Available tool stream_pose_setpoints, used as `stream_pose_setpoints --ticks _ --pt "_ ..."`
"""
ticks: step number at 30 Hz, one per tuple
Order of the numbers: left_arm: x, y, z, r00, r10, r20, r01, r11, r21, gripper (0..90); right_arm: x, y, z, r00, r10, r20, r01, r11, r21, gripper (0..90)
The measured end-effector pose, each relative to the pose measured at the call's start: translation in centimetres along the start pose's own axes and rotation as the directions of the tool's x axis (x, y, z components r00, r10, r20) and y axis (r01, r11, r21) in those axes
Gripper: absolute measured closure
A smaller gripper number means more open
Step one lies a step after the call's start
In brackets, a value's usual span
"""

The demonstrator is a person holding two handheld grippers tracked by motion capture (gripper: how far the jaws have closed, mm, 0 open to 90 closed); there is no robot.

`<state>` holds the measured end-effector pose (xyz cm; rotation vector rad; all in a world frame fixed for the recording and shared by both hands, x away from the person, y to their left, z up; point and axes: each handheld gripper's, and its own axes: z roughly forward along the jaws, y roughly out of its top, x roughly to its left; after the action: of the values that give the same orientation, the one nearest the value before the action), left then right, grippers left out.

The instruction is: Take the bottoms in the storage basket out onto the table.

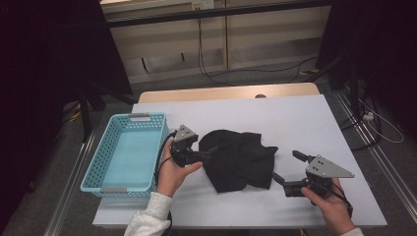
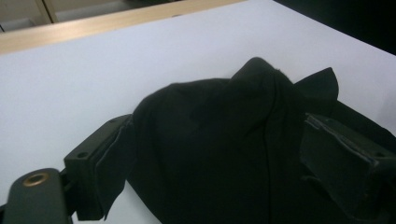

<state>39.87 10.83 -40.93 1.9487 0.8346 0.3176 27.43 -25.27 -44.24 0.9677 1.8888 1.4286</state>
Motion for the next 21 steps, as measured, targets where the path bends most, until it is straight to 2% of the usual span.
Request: stream_pose_setpoints --ticks 1,3,5,11,16,19,21 --pt "0.0 -0.2 0.0 1.0 0.006 0.001 -0.006 1.0 0.001 11.2 0.1 0.0 0.1 1.0 0.0 -0.006 0.0 1.0 0.001 2.2" --pt "-0.1 -0.5 0.0 0.9998 -0.008 0.016 0.008 1.0 0.003 11.2 0.2 0.0 0.2 0.9999 -0.008 -0.007 0.008 1.0 0.004 2.2" --pt "-0.1 -0.7 -0.1 1.0 -0.002 0.007 0.001 0.9999 0.017 11.0 0.2 0.0 0.2 0.9999 -0.008 -0.012 0.008 1.0 0.002 2.2" --pt "-0.1 -1.1 -0.7 0.9999 0.012 -0.003 -0.012 0.9999 0.006 10.0 0.5 0.1 0.6 0.9994 -0.029 -0.021 0.029 0.999 0.018 2.2" --pt "-0.3 -1.5 -1.0 0.9999 0.015 -0.001 -0.015 0.9999 0.004 9.2 0.6 0.3 1.0 0.9995 -0.023 -0.021 0.024 1.0 0.019 2.2" --pt "-0.4 -1.5 -0.9 0.9998 0.01 0.015 -0.01 0.9999 -0.008 9.0 0.6 0.2 1.1 0.9994 -0.019 -0.028 0.02 1.0 0.017 2.1" --pt "-0.4 -1.6 -0.8 0.9998 0.014 0.013 -0.014 0.9999 0.001 8.4 0.4 0.2 1.4 0.9996 -0.009 -0.027 0.01 1.0 0.025 1.9"
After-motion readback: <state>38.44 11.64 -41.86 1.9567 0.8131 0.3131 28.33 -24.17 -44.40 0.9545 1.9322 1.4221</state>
